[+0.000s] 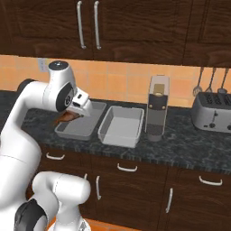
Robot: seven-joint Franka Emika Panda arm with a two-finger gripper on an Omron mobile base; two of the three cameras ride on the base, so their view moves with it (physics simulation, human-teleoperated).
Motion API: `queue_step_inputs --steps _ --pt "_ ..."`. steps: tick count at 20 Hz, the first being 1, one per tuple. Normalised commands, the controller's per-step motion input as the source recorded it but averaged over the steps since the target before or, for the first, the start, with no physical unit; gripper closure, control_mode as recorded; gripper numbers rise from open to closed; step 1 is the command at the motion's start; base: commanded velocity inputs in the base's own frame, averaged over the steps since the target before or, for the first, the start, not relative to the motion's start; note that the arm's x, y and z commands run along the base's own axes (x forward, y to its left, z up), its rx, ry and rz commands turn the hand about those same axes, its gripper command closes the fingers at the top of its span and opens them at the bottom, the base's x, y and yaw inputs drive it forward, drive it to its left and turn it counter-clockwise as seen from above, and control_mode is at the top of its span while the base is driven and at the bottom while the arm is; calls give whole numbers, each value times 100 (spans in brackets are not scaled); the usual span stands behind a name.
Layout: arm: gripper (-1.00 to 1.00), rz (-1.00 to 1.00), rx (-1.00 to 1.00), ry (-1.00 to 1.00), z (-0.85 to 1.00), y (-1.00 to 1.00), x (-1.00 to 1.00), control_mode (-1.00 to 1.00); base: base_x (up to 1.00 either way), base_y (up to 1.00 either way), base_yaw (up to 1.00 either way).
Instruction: Place one lime and one chicken drumstick in each tupperware on the nearby counter, to pack two identical lunches.
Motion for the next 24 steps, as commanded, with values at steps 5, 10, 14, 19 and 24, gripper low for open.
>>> queue_step_inputs --steps 5,10,14,19,24 --pt "100 0 -3 0 -48 82 86 -100 0 0 0" --pt "100 0 -6 0 -96 44 100 -100 0 0 0" --pt "100 0 -6 0 -97 50 100 -100 0 0 0" --pt "100 -3 0 0 -54 9 100 -100 0 0 0" --pt "100 -8 0 1 -24 0 100 -100 0 0 0"
